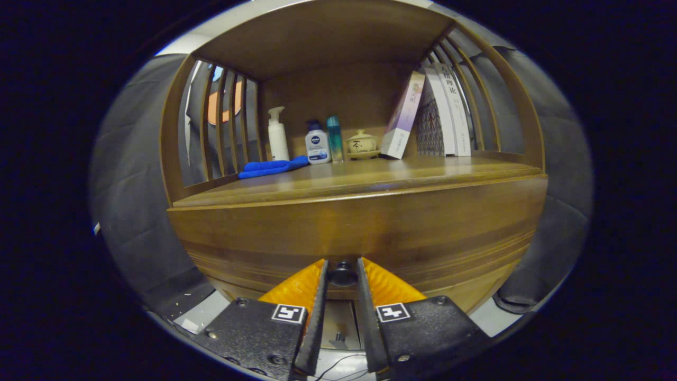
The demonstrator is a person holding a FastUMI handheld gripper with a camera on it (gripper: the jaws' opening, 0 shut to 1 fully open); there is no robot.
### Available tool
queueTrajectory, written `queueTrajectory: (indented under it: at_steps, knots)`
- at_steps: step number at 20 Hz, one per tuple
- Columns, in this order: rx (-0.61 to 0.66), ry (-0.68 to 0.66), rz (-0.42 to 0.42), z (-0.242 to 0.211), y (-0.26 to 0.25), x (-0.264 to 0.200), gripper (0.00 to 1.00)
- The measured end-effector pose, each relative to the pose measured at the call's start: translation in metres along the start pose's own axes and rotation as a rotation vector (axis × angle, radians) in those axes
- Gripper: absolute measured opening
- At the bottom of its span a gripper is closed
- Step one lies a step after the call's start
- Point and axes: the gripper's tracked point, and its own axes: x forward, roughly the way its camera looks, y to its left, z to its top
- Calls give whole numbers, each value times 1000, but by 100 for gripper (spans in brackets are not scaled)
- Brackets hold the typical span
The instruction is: Pull open the drawer, take out the items inside it, and place them on the countertop above the cabinet.
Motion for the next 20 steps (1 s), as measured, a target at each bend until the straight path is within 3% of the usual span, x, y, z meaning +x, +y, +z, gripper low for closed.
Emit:
queueTrajectory:
  at_steps: [8, 20]
  knots:
    - [21, 1, -18, -1, -2, 0, 21]
    - [-3, 11, -30, -19, -3, -55, 21]
